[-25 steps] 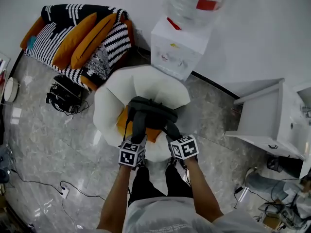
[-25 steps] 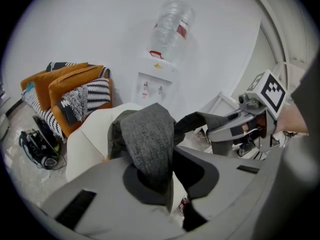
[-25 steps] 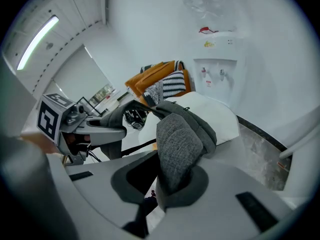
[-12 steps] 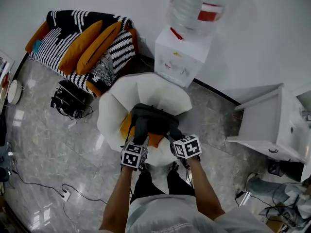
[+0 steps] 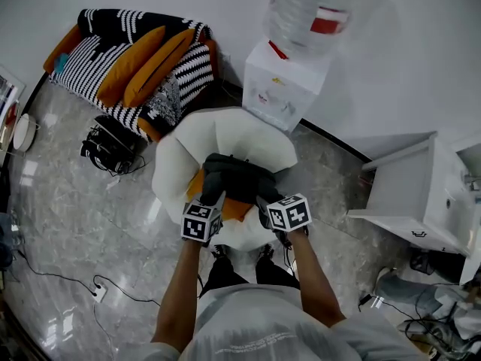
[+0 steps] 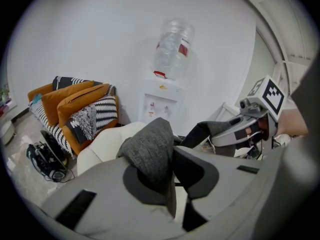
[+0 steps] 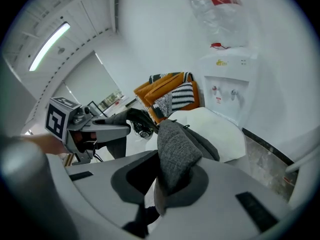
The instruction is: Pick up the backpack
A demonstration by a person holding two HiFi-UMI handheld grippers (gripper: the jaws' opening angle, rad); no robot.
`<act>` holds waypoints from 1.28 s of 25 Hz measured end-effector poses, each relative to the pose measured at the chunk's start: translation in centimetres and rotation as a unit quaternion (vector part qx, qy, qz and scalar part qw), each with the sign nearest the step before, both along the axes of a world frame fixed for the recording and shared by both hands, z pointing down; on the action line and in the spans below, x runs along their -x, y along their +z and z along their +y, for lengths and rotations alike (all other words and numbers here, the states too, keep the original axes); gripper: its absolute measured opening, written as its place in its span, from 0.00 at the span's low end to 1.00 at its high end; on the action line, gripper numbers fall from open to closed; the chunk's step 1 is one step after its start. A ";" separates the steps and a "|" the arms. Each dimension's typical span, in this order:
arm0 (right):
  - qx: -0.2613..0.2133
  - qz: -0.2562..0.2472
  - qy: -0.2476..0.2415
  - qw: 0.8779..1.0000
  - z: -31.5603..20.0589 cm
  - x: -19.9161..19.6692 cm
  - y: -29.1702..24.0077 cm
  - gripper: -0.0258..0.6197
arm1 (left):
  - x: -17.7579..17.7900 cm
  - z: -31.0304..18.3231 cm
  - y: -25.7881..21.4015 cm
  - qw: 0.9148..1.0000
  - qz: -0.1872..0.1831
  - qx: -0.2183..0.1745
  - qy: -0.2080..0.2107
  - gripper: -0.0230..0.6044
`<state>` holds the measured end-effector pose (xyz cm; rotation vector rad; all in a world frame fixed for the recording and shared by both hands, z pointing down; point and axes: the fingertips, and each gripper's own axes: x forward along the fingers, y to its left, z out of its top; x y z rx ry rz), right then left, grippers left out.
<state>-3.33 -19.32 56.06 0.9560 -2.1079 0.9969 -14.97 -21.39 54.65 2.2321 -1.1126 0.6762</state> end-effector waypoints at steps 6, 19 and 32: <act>-0.013 -0.004 -0.003 1.000 -0.2 0.2 -2.1 0.09 | 0.6 -0.2 -1.9 1.000 0.006 -0.001 -0.007 0.13; -0.036 -0.017 -0.040 0.998 2.1 -0.2 -6.6 0.09 | 0.0 2.1 -5.4 0.999 0.032 -0.018 -0.002 0.13; -0.102 -0.029 -0.030 0.994 1.0 -0.5 -11.6 0.09 | -0.5 2.2 -11.0 0.997 0.034 -0.069 0.002 0.13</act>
